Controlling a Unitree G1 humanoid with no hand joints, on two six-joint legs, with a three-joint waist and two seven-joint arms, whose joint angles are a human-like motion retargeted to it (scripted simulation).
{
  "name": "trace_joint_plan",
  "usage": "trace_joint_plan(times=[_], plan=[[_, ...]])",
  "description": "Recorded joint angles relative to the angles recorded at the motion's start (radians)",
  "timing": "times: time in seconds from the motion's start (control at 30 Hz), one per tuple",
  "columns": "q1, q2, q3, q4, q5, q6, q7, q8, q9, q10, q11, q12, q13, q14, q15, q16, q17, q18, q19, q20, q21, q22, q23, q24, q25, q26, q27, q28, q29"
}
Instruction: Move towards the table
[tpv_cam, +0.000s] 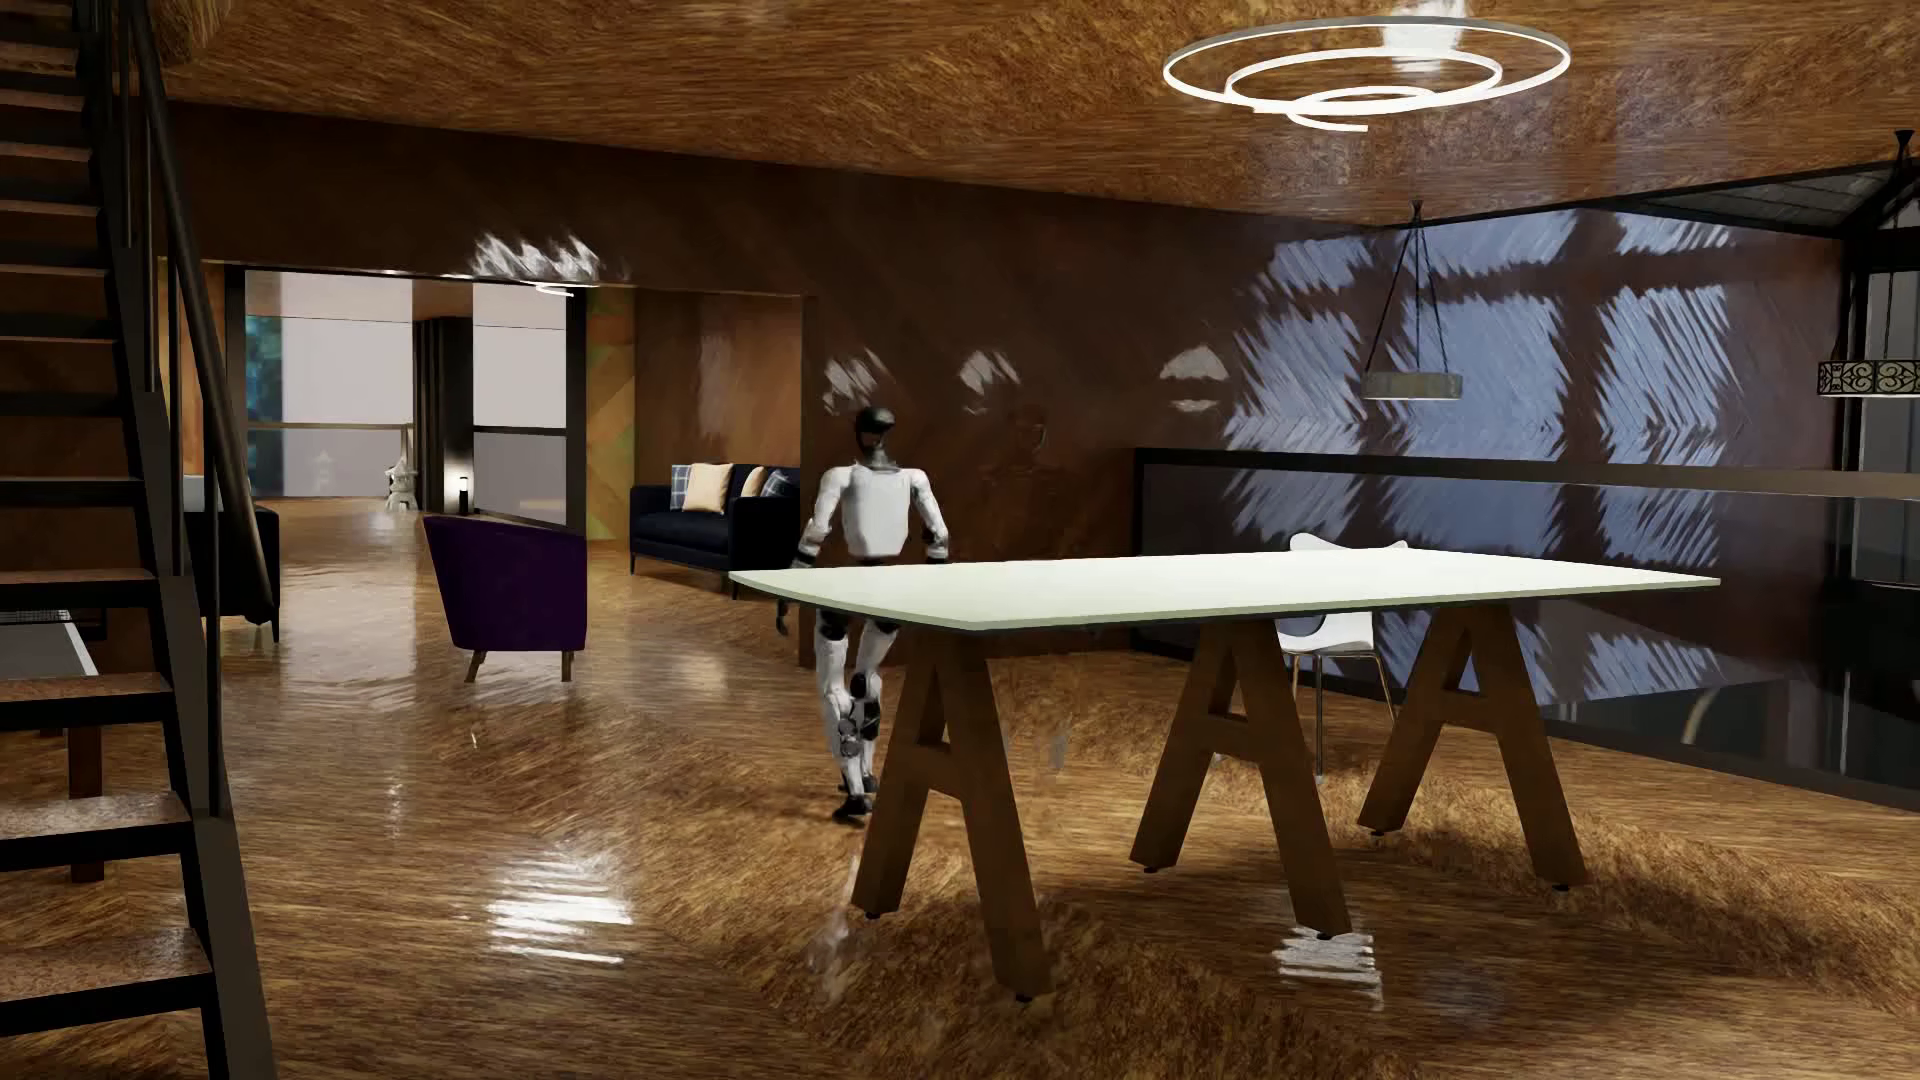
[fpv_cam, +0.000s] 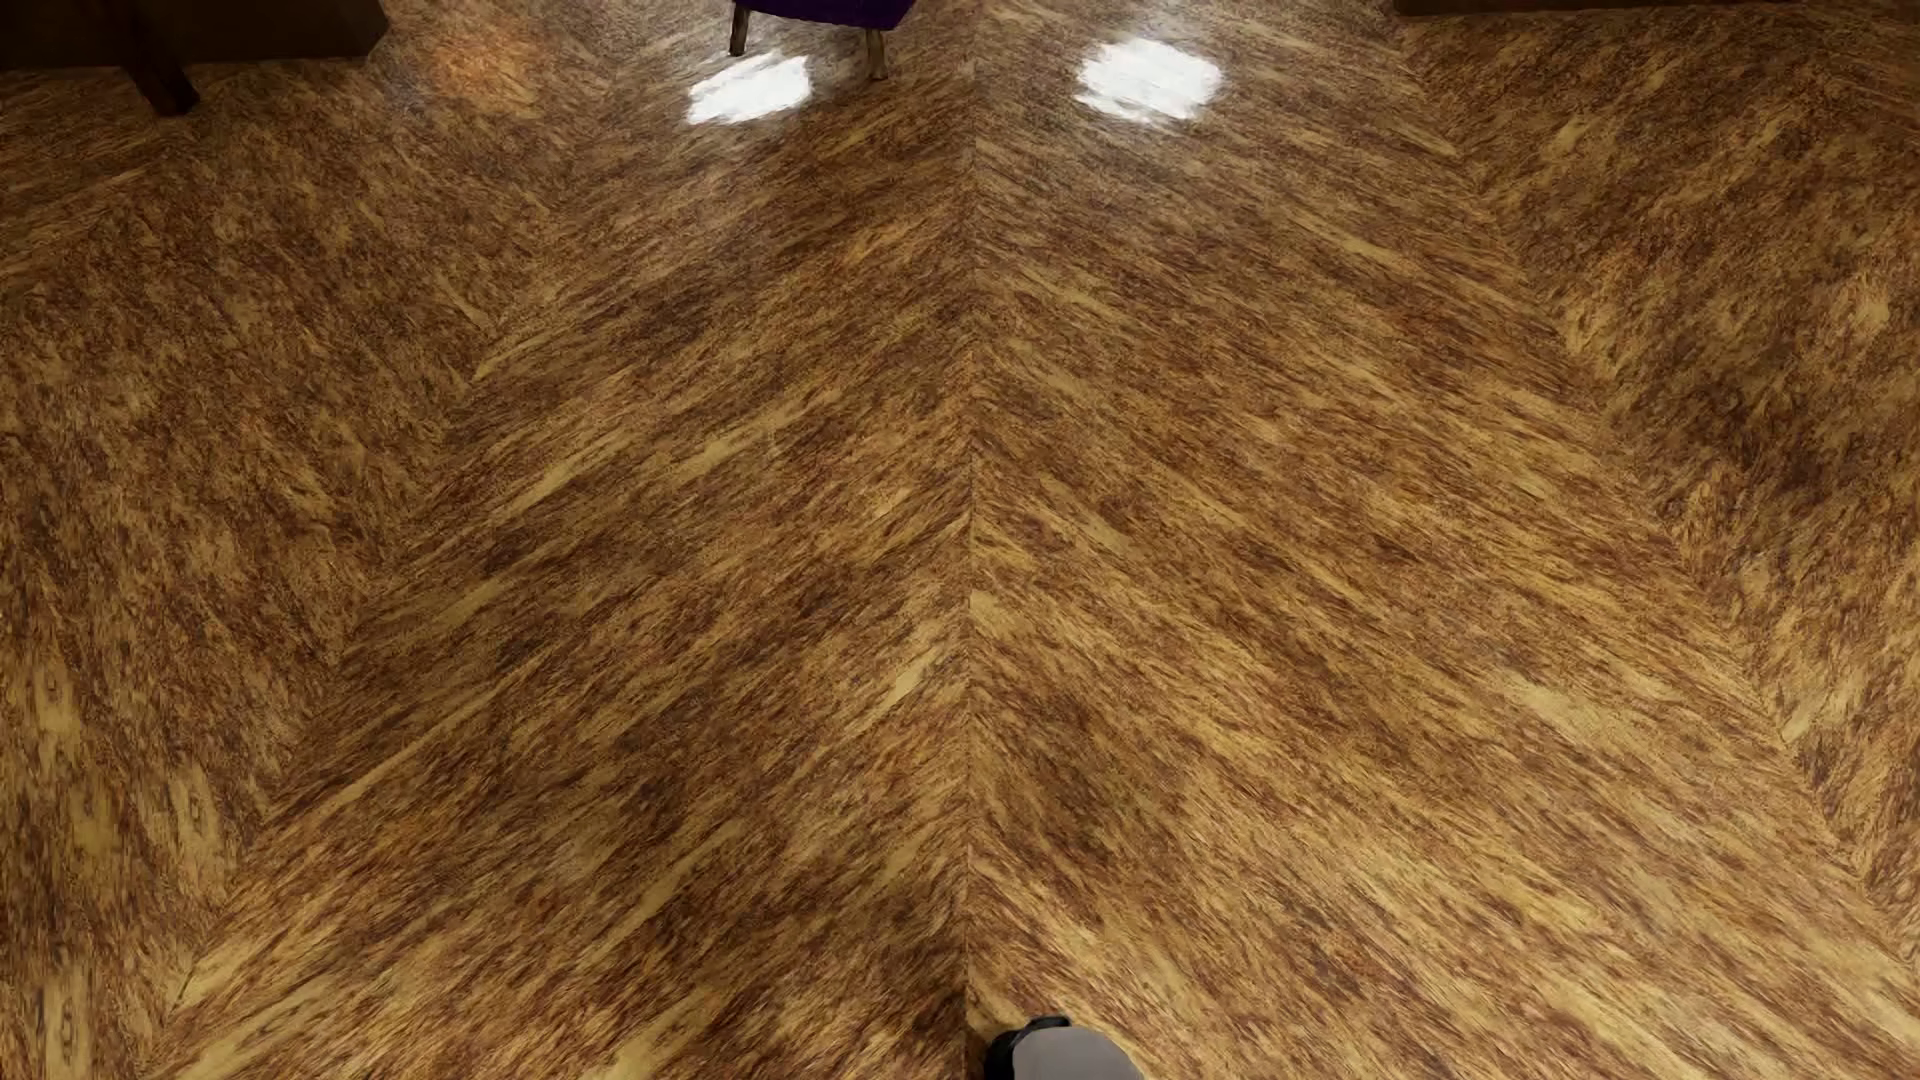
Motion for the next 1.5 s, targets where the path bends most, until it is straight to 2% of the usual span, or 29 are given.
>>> trace_joint_plan(times=[0.07,0.1,0.17,0.2,0.23,0.27,0.3,0.33,0.37,0.4,0.43,0.47,0.57,0.63,0.7,0.8,0.87,0.93,1.07,1.13,1.2,1.3,1.4,1.43,1.47,1.5], plan=[[0.046,0.023,-0.035,-0.006,-0.041,0.0,0.0,0.0,0.0,0.031,-0.214,-0.007,0.047,-0.066,-0.219,0.006,-0.003,0.0,0.0,-0.001,0.012,-0.029,0.033,0.0,0.0,0.0,0.0,0.0,0.0],[0.076,0.029,-0.047,-0.011,-0.07,-0.006,0.0,0.0,-0.002,0.045,-0.24,-0.001,0.079,-0.101,-0.282,0.006,-0.001,0.0,0.0,-0.001,0.018,-0.042,0.051,0.0,0.0,0.0,0.0,0.0,0.0],[0.158,0.013,-0.064,-0.019,-0.11,-0.022,0.0,0.0,-0.008,0.05,-0.31,0.029,0.14,-0.184,-0.188,-0.006,0.006,0.0,0.0,0.008,0.027,-0.064,0.076,0.0,0.0,0.0,0.0,0.0,0.0],[0.205,-0.003,-0.072,-0.027,-0.119,-0.027,0.0,0.0,-0.013,0.043,-0.302,0.05,0.167,-0.233,-0.201,-0.017,0.008,0.0,0.0,0.009,0.029,-0.074,0.082,0.0,0.0,0.0,0.0,0.0,0.0],[0.249,-0.017,-0.087,-0.032,-0.124,-0.026,0.0,0.0,-0.023,0.037,-0.171,0.068,0.19,-0.27,-0.259,-0.032,0.009,0.0,0.0,-0.001,0.029,-0.086,0.088,0.0,0.0,0.0,0.0,0.0,0.0],[0.276,-0.03,-0.106,-0.026,-0.128,-0.018,0.0,0.0,-0.039,0.046,-0.149,0.079,0.208,-0.274,-0.18,-0.052,0.01,0.0,0.0,-0.019,0.029,-0.098,0.1,0.0,0.0,0.0,0.0,0.0,0.0],[0.271,-0.052,-0.121,-0.007,-0.127,0.002,0.0,0.0,-0.056,0.089,-0.128,0.078,0.216,-0.22,-0.023,-0.079,0.011,0.0,0.0,-0.04,0.027,-0.107,0.122,0.0,0.0,0.0,0.0,0.0,0.0],[0.242,-0.083,-0.12,0.02,-0.113,0.029,0.0,0.0,-0.065,0.173,-0.112,0.066,0.206,-0.088,0.161,-0.11,0.01,0.0,0.0,-0.066,0.034,-0.11,0.157,0.0,0.0,0.0,0.0,0.0,0.0],[0.21,-0.107,-0.106,0.048,-0.082,0.05,0.0,0.0,-0.061,0.279,-0.093,0.048,0.18,0.132,0.295,-0.137,0.002,0.0,0.0,-0.102,0.061,-0.108,0.191,0.0,0.0,0.0,0.0,0.0,0.0],[0.179,-0.105,-0.091,0.066,-0.039,0.057,0.0,0.0,-0.051,0.367,-0.077,0.029,0.145,0.412,0.332,-0.152,-0.013,0.0,0.0,-0.15,0.097,-0.112,0.204,0.0,0.0,0.0,0.0,0.0,0.0],[0.14,-0.078,-0.088,0.067,0.003,0.053,0.0,0.0,-0.043,0.419,-0.075,0.012,0.112,0.631,0.29,-0.15,-0.03,0.0,0.0,-0.2,0.116,-0.13,0.194,0.0,0.0,0.0,0.0,0.0,0.0],[0.1,-0.035,-0.091,0.057,0.045,0.046,0.0,0.0,-0.038,0.464,-0.088,0.001,0.087,0.669,0.208,-0.139,-0.044,0.0,0.0,-0.232,0.104,-0.154,0.169,0.0,0.0,0.0,0.0,0.0,0.0],[0.028,0.114,-0.037,0.048,0.152,0.016,0.0,0.0,-0.039,0.561,-0.12,0.02,0.038,0.259,-0.017,-0.109,-0.073,0.0,0.0,-0.174,-0.001,-0.115,0.061,0.0,0.0,0.0,0.0,0.0,0.0],[0.0,0.201,0.003,0.059,0.171,-0.023,0.0,0.0,-0.045,0.53,-0.132,0.038,-0.006,0.135,-0.109,-0.081,-0.079,0.0,0.0,-0.149,-0.044,-0.023,0.0,0.0,0.0,0.0,0.0,0.0,0.0],[-0.03,0.268,0.024,0.071,0.169,-0.062,0.0,0.0,-0.061,0.456,-0.136,0.06,-0.046,0.033,-0.171,-0.049,-0.085,0.0,0.0,-0.174,-0.075,0.059,-0.044,0.0,0.0,0.0,0.0,0.0,0.0],[0.004,0.368,0.1,0.084,0.127,-0.109,0.0,0.0,-0.081,0.298,-0.15,0.11,-0.082,-0.059,-0.26,-0.032,-0.088,0.0,0.0,-0.149,-0.149,0.153,-0.072,0.0,0.0,0.0,0.0,0.0,0.0],[0.031,0.402,0.166,0.107,0.102,-0.105,0.0,0.0,-0.094,0.21,-0.158,0.145,-0.115,-0.073,-0.304,-0.039,-0.084,0.0,0.0,-0.117,-0.196,0.186,-0.038,0.0,0.0,0.0,0.0,0.0,0.0],[0.028,0.424,0.209,0.119,0.071,-0.091,0.0,0.0,-0.107,0.153,-0.168,0.179,-0.162,-0.042,-0.342,-0.041,-0.071,0.0,0.0,-0.11,-0.202,0.195,0.021,0.0,0.0,0.0,0.0,0.0,0.0],[-0.018,0.433,0.258,0.118,0.06,-0.07,0.0,0.0,-0.095,0.123,-0.173,0.239,-0.187,0.004,-0.284,-0.031,-0.034,0.0,0.0,-0.126,-0.114,0.209,0.014,0.0,0.0,0.0,0.0,0.0,0.0],[-0.046,0.45,0.259,0.122,0.039,-0.061,0.0,0.0,-0.078,0.105,-0.171,0.266,-0.148,0.029,-0.277,-0.029,-0.024,0.0,0.0,-0.113,-0.055,0.223,-0.02,0.0,0.0,0.0,0.0,0.0,0.0],[-0.094,0.471,0.236,0.14,0.023,-0.049,0.0,0.0,-0.067,0.066,-0.169,0.282,-0.091,0.04,-0.262,-0.031,-0.016,0.0,0.0,-0.104,-0.041,0.228,0.0,0.0,0.0,0.0,0.0,0.0,0.0],[-0.202,0.512,0.192,0.143,0.003,-0.054,0.0,0.0,-0.032,-0.014,-0.168,0.271,-0.019,-0.015,-0.209,-0.02,-0.008,0.0,0.0,-0.107,-0.057,0.205,0.126,0.0,0.0,0.0,0.0,0.0,0.0],[-0.322,0.553,0.184,0.133,-0.006,-0.045,0.0,0.0,0.003,-0.073,-0.161,0.244,0.023,-0.054,-0.152,-0.011,-0.02,0.0,0.0,-0.097,-0.022,0.178,0.238,0.0,0.0,0.0,0.0,0.0,0.0],[-0.358,0.568,0.191,0.124,-0.008,-0.04,0.0,0.0,0.012,-0.02,-0.157,0.24,0.03,-0.032,-0.135,-0.009,-0.023,0.0,0.0,-0.097,-0.009,0.169,0.26,0.0,0.0,0.0,0.0,0.0,0.0],[-0.391,0.585,0.202,0.114,-0.009,-0.03,0.0,0.0,0.018,-0.255,-0.154,0.24,0.034,0.036,-0.121,-0.009,-0.026,0.0,0.0,-0.097,0.0,0.16,0.274,0.0,0.0,0.0,0.0,0.0,0.0],[-0.419,0.606,0.217,0.104,-0.009,-0.018,0.0,0.0,0.022,-0.255,-0.15,0.245,0.034,0.058,-0.112,-0.011,-0.028,0.0,0.0,-0.096,0.007,0.151,0.28,0.0,0.0,0.0,0.0,0.0,0.0]])
